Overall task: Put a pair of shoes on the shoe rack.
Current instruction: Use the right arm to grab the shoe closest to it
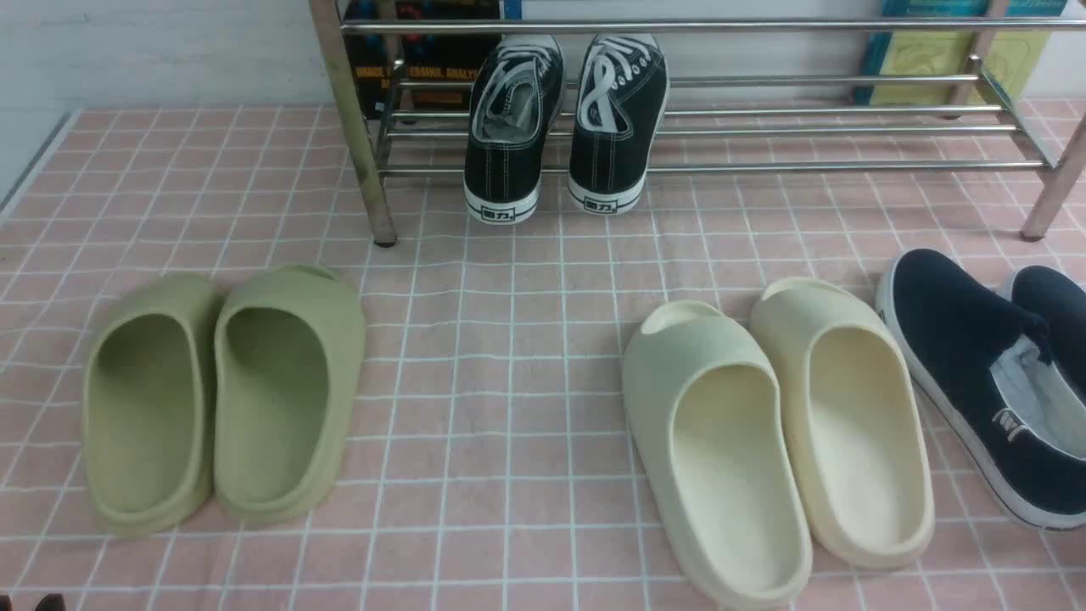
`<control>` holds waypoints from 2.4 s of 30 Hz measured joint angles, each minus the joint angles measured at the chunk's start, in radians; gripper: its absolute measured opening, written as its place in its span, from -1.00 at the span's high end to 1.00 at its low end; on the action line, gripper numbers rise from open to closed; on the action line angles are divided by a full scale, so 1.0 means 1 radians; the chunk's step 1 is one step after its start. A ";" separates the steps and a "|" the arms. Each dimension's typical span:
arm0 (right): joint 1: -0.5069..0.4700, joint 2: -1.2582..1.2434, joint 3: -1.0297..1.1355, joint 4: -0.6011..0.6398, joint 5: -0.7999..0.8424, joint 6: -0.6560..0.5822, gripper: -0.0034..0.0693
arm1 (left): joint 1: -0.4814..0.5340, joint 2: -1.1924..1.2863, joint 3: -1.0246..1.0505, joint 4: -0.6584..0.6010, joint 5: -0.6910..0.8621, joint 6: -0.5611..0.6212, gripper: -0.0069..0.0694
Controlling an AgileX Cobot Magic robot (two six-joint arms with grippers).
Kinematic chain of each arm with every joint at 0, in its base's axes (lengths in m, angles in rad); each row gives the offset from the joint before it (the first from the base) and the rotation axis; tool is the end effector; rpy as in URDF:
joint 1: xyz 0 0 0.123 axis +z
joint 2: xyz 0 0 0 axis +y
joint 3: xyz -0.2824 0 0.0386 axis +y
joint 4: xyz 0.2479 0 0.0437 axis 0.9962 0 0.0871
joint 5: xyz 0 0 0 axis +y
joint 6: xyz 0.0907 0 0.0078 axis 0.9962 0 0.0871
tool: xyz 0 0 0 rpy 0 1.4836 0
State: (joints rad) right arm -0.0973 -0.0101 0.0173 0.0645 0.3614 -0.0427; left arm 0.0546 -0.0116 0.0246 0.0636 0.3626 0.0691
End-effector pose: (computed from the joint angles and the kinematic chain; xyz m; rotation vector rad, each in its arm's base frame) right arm 0.0528 -0.0031 0.1753 0.0905 1.8494 -0.0344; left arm 0.0527 0.0049 0.1728 0.0532 1.8603 0.1480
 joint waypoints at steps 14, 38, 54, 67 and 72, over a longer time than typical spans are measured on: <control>0.000 0.000 0.000 0.000 0.000 0.000 0.25 | 0.000 0.000 0.000 0.000 0.000 0.000 0.20; 0.000 0.000 0.006 0.649 -0.012 0.341 0.25 | 0.000 0.000 0.000 0.000 0.000 0.000 0.20; 0.000 0.012 -0.123 0.652 -0.041 0.012 0.43 | 0.000 0.000 0.000 0.000 0.000 0.000 0.20; 0.016 0.693 -0.875 0.059 0.642 -0.072 0.96 | 0.000 0.000 0.000 0.000 0.000 0.000 0.20; 0.122 0.922 -0.991 -0.020 0.773 -0.072 0.96 | 0.000 0.000 0.000 0.000 0.000 0.000 0.20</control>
State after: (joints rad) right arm 0.0243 0.9117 -0.9732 0.0443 1.1342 -0.1149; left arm 0.0546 -0.0116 0.0246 0.0636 0.3626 0.0691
